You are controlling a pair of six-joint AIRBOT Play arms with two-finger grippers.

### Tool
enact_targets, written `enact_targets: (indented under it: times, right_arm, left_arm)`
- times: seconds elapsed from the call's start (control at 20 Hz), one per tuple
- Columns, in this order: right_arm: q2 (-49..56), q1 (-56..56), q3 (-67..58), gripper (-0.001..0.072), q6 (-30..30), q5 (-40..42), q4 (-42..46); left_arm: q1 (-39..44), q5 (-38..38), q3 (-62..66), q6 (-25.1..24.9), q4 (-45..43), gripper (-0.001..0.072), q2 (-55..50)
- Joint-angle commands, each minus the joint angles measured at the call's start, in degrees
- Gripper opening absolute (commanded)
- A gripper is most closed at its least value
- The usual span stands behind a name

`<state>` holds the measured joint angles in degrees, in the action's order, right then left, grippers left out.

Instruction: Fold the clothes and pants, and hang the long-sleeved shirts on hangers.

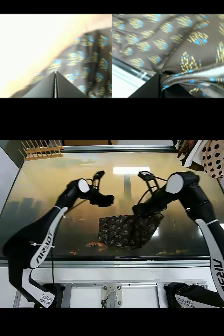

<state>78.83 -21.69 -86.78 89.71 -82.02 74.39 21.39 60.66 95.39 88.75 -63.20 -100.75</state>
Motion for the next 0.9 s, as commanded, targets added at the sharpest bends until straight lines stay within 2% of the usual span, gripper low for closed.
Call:
enact_targets:
  times: [0.0, 0.15, 0.25, 0.3, 0.35, 0.4, 0.45, 0.5, 0.6, 0.75, 0.85]
  right_arm:
    - [4.33, -8.41, -2.01, 0.0007, 3.85, 5.86, -0.9]
    - [9.14, -16.15, -2.14, 0.0007, 8.02, 12.66, -1.33]
    - [13.22, -20.76, -2.14, 0.0011, 8.57, 18.34, -1.49]
    - [15.45, -22.71, -2.14, 0.0112, 8.44, 22.23, -2.03]
    - [17.33, -24.24, -2.16, 0.0469, 8.09, 26.08, -3.63]
    - [18.82, -25.66, -2.43, 0.0717, 4.59, 29.79, -6.97]
    - [19.34, -26.56, -2.97, 0.0717, 1.84, 31.76, -9.99]
    - [18.95, -26.88, -3.54, 0.0717, 1.57, 32.85, -11.87]
    - [16.0, -26.05, -3.63, 0.0716, 0.81, 32.54, -9.7]
    - [9.49, -20.9, -1.22, 0.0717, -4.66, 26.8, -5.97]
    - [3.87, -13.73, 6.12, 0.0717, -5.11, 23.56, -5.62]
  left_arm:
    - [-7.39, 3.78, 0.07, 0.02, -3.3, 0.0011, 5.01]
    - [-12.63, 5.25, 0.07, 0.0, -3.28, 0.0011, 8.26]
    - [-15.54, 6.38, 0.07, 0.02, -3.28, 0.0011, 9.9]
    - [-16.72, 6.99, 0.07, 0.02, -3.26, 0.0011, 10.6]
    - [-17.46, 7.41, 0.07, 0.02, -3.26, 0.0011, 11.08]
    - [-17.97, 7.8, 0.04, 0.02, -3.26, 0.0011, 11.58]
    - [-18.47, 8.04, 0.04, 0.0, -3.28, 0.0011, 12.04]
    - [-18.84, 8.11, 0.04, 0.0, -3.3, 0.0011, 12.55]
    - [-19.61, 8.17, -0.04, 0.0, -3.3, 0.0011, 13.55]
    - [-19.82, 5.99, -5.07, -0.31, -3.3, 0.0011, 16.9]
    - [-19.71, 3.65, -11.72, -0.44, -3.19, 0.0011, 20.15]
